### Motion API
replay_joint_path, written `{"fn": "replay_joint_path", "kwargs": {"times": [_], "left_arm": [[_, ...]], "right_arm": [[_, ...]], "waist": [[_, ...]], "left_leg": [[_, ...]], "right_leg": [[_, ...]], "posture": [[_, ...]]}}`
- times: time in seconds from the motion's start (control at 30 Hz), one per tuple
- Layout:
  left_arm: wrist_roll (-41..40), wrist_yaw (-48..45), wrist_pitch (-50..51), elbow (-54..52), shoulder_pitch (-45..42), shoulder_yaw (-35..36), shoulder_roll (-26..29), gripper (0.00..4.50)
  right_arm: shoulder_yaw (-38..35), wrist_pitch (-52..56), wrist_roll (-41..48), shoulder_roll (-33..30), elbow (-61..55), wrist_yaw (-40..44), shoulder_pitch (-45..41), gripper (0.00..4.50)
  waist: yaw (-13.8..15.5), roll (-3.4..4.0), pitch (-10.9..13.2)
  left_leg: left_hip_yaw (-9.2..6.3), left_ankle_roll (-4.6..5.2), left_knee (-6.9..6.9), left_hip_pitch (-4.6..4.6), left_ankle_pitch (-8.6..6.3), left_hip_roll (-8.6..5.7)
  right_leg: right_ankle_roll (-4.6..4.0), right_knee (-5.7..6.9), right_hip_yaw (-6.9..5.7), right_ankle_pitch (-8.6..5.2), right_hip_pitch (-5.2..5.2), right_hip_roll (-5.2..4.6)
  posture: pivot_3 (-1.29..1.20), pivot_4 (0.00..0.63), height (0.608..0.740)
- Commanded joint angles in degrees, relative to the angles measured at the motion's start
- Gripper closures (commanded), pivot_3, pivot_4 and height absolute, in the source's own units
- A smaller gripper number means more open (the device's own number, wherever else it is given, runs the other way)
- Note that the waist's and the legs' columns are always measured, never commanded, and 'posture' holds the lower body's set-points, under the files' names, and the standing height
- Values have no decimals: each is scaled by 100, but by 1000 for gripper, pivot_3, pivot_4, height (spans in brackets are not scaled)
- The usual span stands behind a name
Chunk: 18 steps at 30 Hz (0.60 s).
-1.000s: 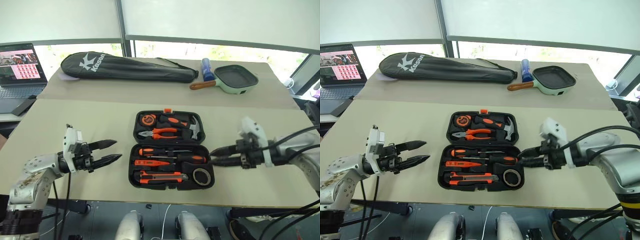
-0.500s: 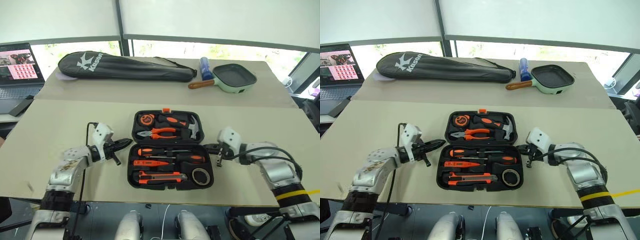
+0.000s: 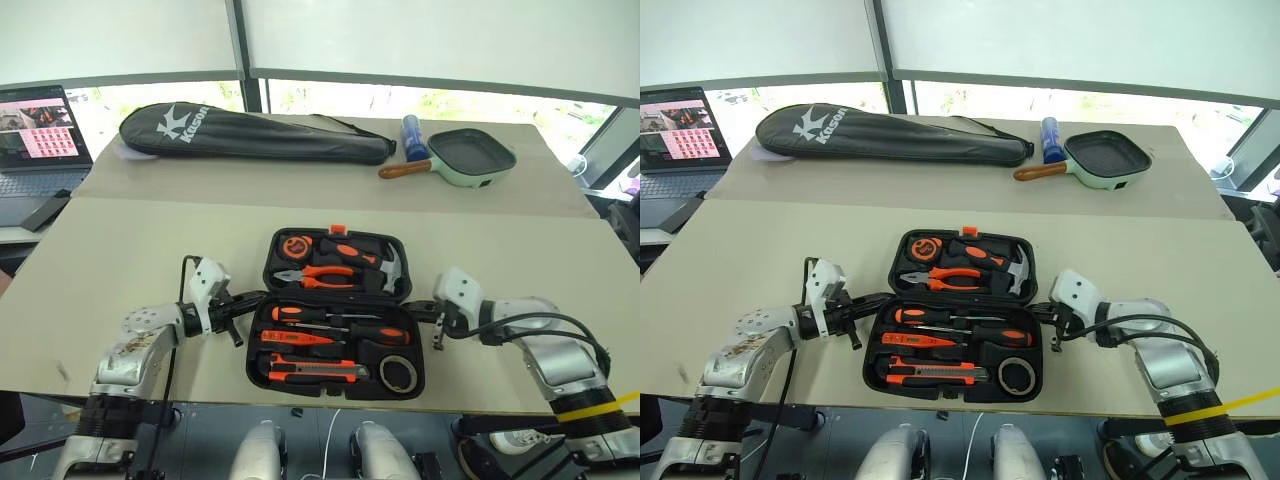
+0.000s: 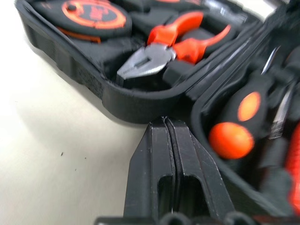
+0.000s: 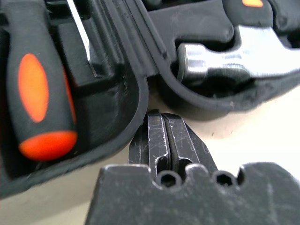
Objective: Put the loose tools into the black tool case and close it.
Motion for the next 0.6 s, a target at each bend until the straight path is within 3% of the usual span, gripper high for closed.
{"fn": "replay_joint_path", "kwargs": {"times": [0.03, 0.2, 0.33, 0.37, 0.6], "left_arm": [[-145, 186, 611, -473, -41, 473, 600, 3363], [-1127, 534, 2746, -556, -796, 859, 1072, 1449], [-847, 1101, 3735, -616, -1453, 241, 1175, 79], [-825, 1270, 4042, -566, -1637, 95, 1109, 0], [-703, 2224, 4961, 36, -2490, 2, 245, 0]], "right_arm": [[-685, 1582, 898, -467, -928, 11, -99, 3393], [-918, 4339, 1840, -828, -1419, -492, -907, 1618], [-637, 6066, 1880, -769, -1015, -1123, -1926, 212], [-584, 6357, 1886, -684, -871, -1234, -2159, 36], [-325, 6896, 1564, 75, 73, -2033, -3001, 36]], "waist": [[0, 1, 1], [-9, -7, 5], [2, -8, 6], [4, -9, 6], [-9, -17, 10]], "left_leg": [[-7, 0, -1, 3, 0, 0], [-22, 1, 1, 13, 1, 4], [-23, 2, 1, 10, 2, -5], [-23, 2, 1, 9, 2, -6], [-22, 3, 1, -16, 2, -12]], "right_leg": [[0, 1, 2, 0, 1, 0], [-1, 7, 0, 0, 7, 2], [0, 5, 0, -1, 6, 0], [1, 5, 1, -1, 5, -1], [1, 4, -2, -1, -12, 1]], "posture": [[0, 150, 740], [0, 150, 740], [0, 150, 740], [0, 150, 740], [0, 150, 740]]}}
